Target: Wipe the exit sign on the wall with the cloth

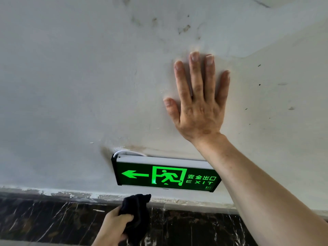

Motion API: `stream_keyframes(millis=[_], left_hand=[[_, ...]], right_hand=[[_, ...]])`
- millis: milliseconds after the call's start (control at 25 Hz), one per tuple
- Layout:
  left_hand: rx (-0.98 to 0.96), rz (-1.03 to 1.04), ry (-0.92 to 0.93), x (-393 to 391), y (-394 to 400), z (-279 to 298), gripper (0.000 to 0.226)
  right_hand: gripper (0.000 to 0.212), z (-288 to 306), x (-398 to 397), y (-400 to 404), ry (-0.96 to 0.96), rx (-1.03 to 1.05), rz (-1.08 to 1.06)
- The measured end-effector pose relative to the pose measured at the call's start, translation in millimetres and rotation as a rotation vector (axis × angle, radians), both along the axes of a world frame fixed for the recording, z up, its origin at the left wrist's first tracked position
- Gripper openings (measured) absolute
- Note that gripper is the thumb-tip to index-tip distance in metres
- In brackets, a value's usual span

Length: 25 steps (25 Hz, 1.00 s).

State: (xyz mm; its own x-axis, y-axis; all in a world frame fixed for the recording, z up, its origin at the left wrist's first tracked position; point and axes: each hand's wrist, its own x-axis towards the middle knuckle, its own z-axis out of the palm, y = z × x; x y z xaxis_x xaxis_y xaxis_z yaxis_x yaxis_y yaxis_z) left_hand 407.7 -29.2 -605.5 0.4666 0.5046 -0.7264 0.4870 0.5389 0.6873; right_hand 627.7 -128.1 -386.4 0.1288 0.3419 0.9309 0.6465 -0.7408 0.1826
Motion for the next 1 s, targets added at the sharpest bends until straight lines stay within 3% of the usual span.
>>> stream_keyframes(millis=[280,480,640,840,1000], left_hand=[[-0.185,0.06,-0.369,-22,-36,78,0.022],[-0.283,0.097,-0.519,-23,-50,112,0.049],[-0.316,0.064,-0.57,-24,-57,121,0.042],[-0.279,-0.003,-0.585,-23,-63,121,0.041],[-0.125,-0.206,-0.555,-19,-61,120,0.046]], right_hand=[[0.066,12,-19,-16,0.211,-0.141,0.044],[0.058,4,-73,-50,0.501,-0.162,0.322],[0.05,-37,-124,-82,1.079,-0.21,0.494],[0.033,-69,-144,-102,1.762,0.121,0.656],[0.027,-78,-144,-106,1.897,0.255,0.628]])
